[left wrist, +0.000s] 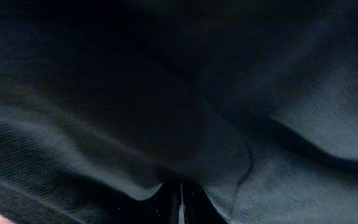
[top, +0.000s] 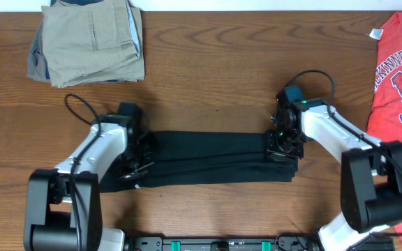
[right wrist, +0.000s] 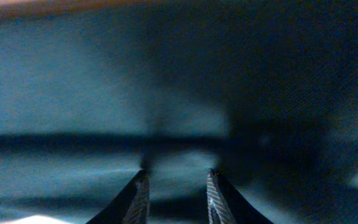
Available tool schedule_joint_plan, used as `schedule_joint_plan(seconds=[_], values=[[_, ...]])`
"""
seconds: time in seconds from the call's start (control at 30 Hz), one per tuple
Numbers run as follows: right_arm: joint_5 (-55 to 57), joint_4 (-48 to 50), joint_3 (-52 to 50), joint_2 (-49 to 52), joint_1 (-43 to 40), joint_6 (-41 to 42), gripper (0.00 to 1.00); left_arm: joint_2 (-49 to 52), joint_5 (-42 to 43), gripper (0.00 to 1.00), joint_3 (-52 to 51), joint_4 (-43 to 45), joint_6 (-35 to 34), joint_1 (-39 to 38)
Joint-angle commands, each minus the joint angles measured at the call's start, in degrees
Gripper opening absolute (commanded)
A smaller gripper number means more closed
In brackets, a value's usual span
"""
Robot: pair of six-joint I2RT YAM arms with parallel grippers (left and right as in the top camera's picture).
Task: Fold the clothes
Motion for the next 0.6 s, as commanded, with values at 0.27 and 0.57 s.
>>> schedule_joint_plan(seconds=[0.27,0.57], values=[[7.82,-0.02,0.37,3.21,0.35,5.42,0.09,-0.09,-9.27,0.07,-1.14,0.04,-0.70,7.26],[10.62,-10.49,9.38,0.83,-0.55,2.16,0.13,-1.14,-9.31,0.06,1.05,-3.50,-0.68,9.88]])
